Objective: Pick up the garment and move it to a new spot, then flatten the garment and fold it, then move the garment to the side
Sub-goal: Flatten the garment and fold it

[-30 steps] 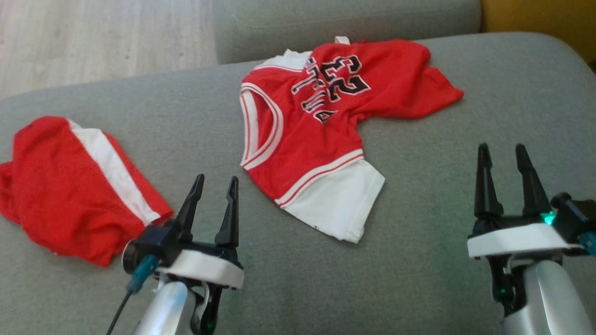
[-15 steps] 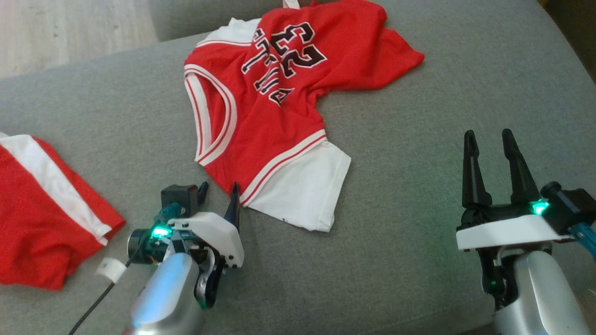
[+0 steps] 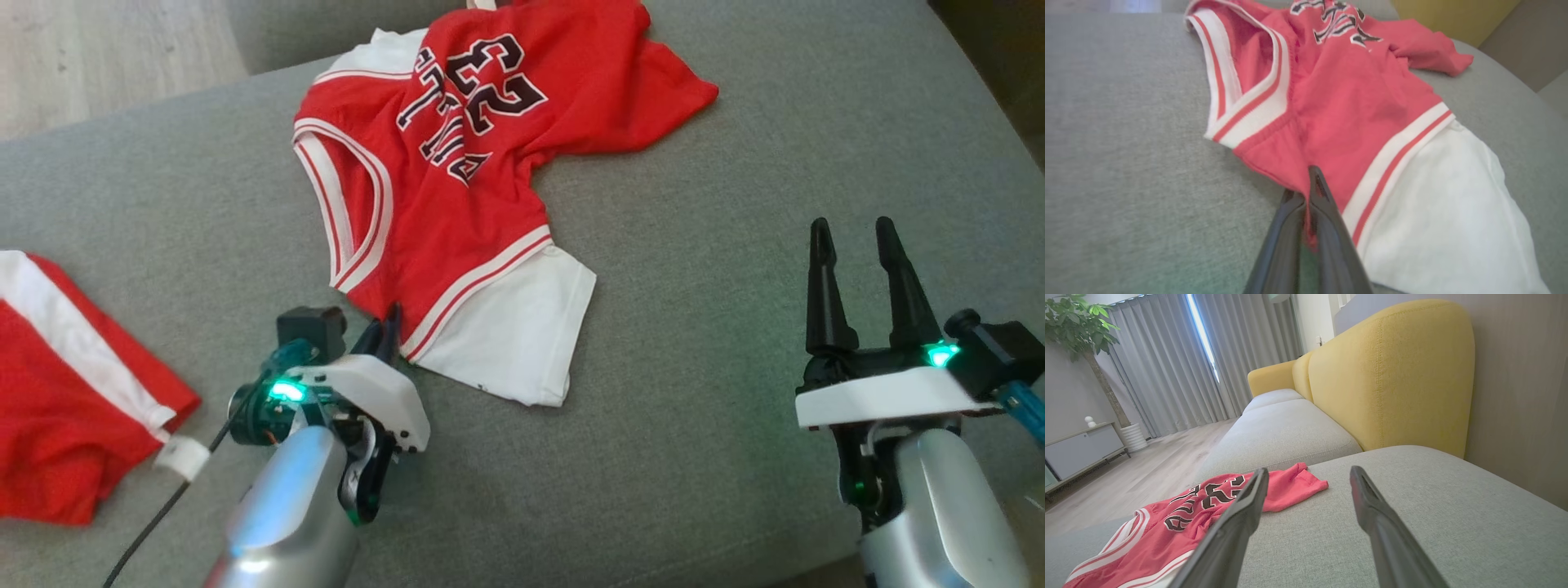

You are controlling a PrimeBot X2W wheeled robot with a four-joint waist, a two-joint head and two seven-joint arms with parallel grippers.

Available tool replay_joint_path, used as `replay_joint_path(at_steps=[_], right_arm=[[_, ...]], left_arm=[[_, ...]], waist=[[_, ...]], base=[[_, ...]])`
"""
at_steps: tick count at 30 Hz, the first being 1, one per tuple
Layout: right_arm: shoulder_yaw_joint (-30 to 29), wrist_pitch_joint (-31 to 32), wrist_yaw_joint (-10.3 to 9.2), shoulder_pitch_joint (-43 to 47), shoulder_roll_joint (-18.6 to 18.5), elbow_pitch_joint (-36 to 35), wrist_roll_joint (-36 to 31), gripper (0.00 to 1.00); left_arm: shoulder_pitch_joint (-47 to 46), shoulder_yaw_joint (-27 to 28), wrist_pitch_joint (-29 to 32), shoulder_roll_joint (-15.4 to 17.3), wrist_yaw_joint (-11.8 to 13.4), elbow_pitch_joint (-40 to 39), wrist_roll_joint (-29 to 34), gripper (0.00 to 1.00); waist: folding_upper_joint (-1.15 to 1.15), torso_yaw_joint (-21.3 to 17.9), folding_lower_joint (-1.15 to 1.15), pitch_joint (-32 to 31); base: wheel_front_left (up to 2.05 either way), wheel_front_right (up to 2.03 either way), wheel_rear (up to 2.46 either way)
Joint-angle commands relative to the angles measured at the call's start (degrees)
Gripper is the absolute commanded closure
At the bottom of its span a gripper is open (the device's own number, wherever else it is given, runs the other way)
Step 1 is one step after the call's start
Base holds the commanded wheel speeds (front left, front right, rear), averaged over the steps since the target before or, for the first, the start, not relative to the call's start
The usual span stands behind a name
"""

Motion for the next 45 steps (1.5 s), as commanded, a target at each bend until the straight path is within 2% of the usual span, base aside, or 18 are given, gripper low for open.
replay_joint_path(at_steps=[1,10,15,25,26,27,28,32,36,45], right_arm=[[1.0,-0.7,-0.04,-1.8,-0.2,-1.3,0.3,0.00],[0.3,-0.7,-0.04,-1.9,-0.2,0.1,-0.7,0.00],[-0.1,-0.3,-0.04,-2.1,-0.2,1.0,-1.0,0.00],[-1.0,0.4,-0.04,-2.3,-0.2,2.9,-1.7,0.00],[-1.0,0.5,-0.04,-2.4,-0.2,3.1,-1.8,0.00],[-1.0,0.6,-0.04,-2.5,-0.2,3.3,-1.9,0.00],[-1.0,0.7,-0.04,-2.6,-0.2,3.4,-2.0,0.00],[-0.8,0.7,-0.04,-2.7,-0.2,3.7,-2.3,0.00],[-0.2,0.5,-0.04,-2.1,-0.2,3.5,-2.9,0.00],[0.0,0.0,-0.04,0.9,-0.2,2.5,-2.5,0.00]], left_arm=[[-0.4,2.3,-2.0,0.7,0.6,-1.7,-0.3,1.00],[-0.3,6.0,-8.9,3.8,2.6,-5.0,-1.1,1.00],[0.1,6.7,-8.8,6.8,3.1,-6.7,-0.7,1.00],[0.6,6.4,-5.2,13.2,2.4,-7.9,0.6,1.00],[0.5,6.0,-4.7,13.5,2.2,-7.8,0.9,0.66],[0.3,5.8,-4.7,13.8,2.4,-7.8,1.2,0.03],[0.0,5.6,-5.0,14.0,2.6,-7.8,1.7,0.00],[-0.8,6.4,-8.6,13.2,3.8,-8.6,1.6,0.00],[0.2,6.3,-13.4,11.7,4.0,-10.6,1.6,0.00],[8.3,5.7,-18.0,8.8,4.3,-18.8,1.9,0.00]], waist=[[0.00,0.5,0.00,-0.5],[0.00,3.6,0.00,-2.0],[0.00,4.8,0.00,-2.4],[0.00,6.5,0.00,-3.3],[0.00,6.7,0.00,-3.3],[0.00,6.9,0.00,-3.3],[0.00,7.0,0.00,-3.4],[0.00,8.1,0.00,-3.9],[0.00,9.3,0.00,-5.0],[0.00,12.4,0.00,-8.3]], base=[[0.00,0.00,0.00],[0.00,0.00,0.00],[0.00,0.00,0.00],[0.00,0.00,0.00],[0.00,0.00,0.00],[0.00,0.00,0.00],[0.00,0.00,0.00],[0.00,0.00,0.00],[0.00,0.00,0.00],[0.00,0.00,0.00]])
